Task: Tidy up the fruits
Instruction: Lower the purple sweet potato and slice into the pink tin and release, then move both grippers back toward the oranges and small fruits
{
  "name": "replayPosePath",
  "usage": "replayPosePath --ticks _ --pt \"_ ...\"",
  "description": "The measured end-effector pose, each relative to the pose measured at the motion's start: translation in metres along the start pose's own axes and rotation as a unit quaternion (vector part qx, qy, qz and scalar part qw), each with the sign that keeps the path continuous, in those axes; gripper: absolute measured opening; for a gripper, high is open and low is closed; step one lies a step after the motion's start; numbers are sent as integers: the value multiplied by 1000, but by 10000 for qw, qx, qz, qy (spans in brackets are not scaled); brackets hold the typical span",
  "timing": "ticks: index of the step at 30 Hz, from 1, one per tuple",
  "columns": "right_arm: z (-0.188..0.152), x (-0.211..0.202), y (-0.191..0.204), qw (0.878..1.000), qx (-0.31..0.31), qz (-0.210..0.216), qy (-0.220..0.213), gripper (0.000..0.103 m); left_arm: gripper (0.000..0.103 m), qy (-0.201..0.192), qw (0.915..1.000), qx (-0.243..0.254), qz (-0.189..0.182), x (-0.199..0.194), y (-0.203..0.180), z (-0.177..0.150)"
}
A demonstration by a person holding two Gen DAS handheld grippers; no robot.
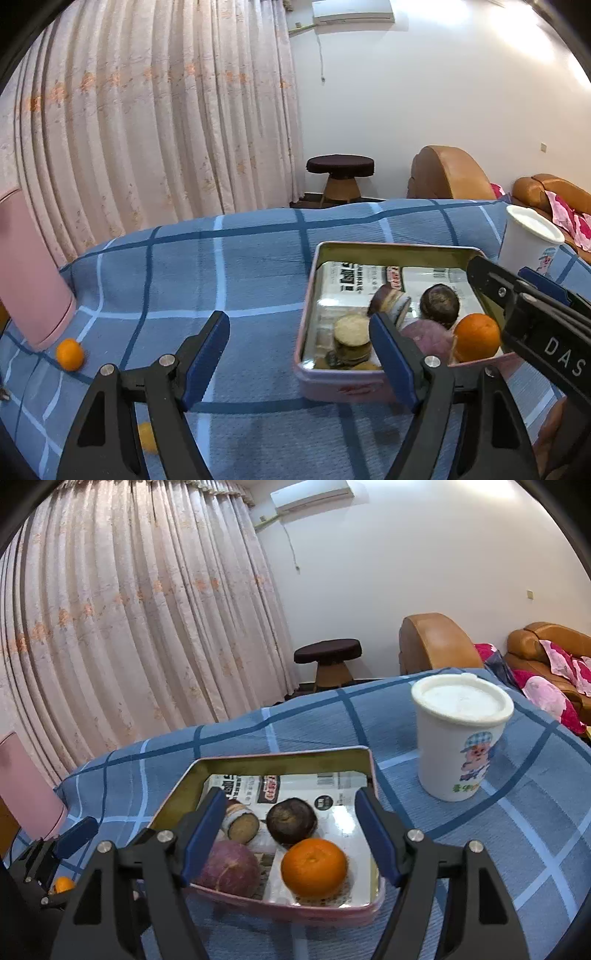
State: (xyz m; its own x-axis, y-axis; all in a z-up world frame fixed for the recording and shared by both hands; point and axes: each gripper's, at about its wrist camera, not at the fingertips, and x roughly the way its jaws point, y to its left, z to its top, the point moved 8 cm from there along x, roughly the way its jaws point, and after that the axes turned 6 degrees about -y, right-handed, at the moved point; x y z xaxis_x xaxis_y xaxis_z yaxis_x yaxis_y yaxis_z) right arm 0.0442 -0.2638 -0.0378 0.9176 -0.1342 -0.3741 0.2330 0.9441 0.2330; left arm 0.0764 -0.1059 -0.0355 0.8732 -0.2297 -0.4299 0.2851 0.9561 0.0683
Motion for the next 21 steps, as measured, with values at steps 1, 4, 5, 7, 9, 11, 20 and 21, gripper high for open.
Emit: replayPosePath --ticks 1,4,5,7,9,11,20,21 --pt "-2 0 1 10000 8 28 15 75 79 -5 10000 -19 25 -1 3 -1" --pt "-7 1 7 9999 -46 101 54 75 79 -23 9999 -24 99 -4 9 -5" --pt "-8 1 9 9999 -78 117 54 75 79 -30 9999 -7 118 -5 11 -6" --pt "-10 0 17 9997 -181 178 47 75 79 -33 9999 40 159 -6 14 -8" --pt "-12 -2 23 9994 -263 241 49 75 79 -18 9997 90 209 -8 18 -12" --pt "-15 -3 30 9988 -324 341 95 74 79 7 9997 105 237 -10 22 -15" --pt "-33 -2 66 9928 -496 966 501 54 79 165 9992 -38 349 -22 54 -30" --pt "-36 -3 71 9918 -544 1033 529 53 79 186 9992 -25 356 -23 56 -31"
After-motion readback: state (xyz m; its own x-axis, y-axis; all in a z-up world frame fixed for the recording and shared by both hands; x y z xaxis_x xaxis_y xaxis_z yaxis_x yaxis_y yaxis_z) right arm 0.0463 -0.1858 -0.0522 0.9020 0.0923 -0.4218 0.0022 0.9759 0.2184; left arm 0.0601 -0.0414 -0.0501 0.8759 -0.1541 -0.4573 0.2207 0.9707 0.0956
